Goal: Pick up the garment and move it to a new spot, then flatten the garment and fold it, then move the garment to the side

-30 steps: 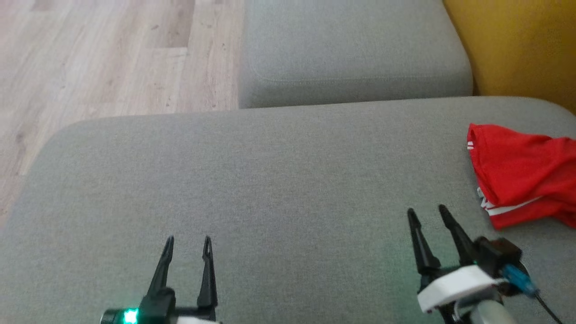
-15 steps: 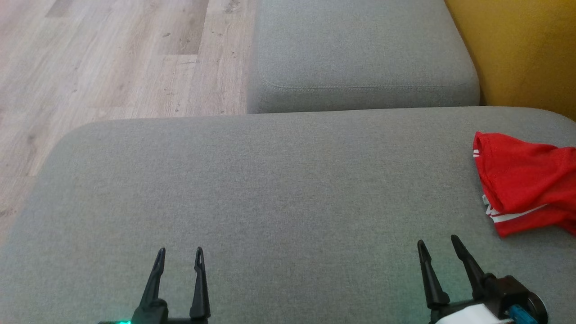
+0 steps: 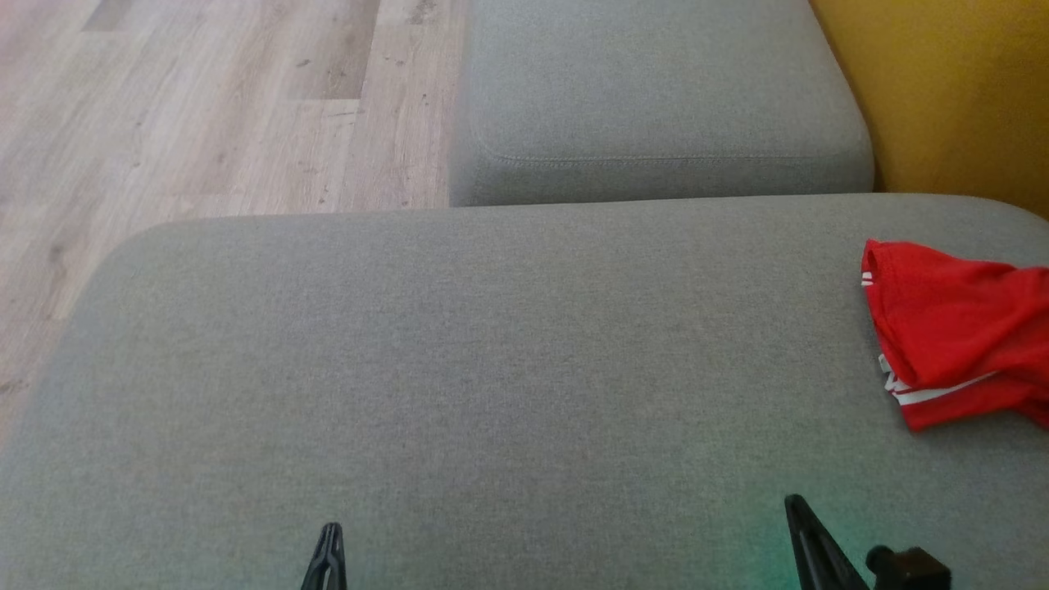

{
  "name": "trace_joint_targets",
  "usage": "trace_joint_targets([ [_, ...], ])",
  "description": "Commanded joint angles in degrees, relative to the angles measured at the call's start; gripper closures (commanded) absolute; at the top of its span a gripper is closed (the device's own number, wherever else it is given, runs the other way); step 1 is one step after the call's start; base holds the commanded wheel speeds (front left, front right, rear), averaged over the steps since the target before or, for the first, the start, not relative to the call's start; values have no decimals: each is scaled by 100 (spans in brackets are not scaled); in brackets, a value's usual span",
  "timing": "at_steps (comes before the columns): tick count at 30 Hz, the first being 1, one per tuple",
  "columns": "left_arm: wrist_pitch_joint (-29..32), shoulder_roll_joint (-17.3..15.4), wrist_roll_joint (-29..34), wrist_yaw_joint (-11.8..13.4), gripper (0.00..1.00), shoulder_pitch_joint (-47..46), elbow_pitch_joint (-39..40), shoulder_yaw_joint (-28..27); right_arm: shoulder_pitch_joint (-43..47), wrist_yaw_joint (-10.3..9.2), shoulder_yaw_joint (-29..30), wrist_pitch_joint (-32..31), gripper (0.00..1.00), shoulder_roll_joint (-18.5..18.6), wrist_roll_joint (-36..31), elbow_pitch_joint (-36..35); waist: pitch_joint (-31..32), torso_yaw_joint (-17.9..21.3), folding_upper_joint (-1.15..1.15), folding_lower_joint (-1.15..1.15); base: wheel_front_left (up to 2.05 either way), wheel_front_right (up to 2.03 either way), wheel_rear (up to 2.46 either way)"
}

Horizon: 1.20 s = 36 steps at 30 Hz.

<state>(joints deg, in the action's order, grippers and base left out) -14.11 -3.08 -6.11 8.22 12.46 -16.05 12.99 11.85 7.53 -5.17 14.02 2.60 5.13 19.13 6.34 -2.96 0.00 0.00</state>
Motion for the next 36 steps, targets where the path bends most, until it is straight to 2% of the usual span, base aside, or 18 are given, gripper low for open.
trace_joint_targets([
  [1, 30, -13, -201, -33, 100, -191, 194, -34, -179, 0, 16, -34, 100, 12, 206, -194, -11, 5, 0, 0, 0, 0, 0],
  [36, 475, -120, -2690, -471, 100, -667, 171, -413, -632, -1, 215, -500, 100, 108, 2692, -283, -190, 86, 0, 0, 0, 0, 0],
])
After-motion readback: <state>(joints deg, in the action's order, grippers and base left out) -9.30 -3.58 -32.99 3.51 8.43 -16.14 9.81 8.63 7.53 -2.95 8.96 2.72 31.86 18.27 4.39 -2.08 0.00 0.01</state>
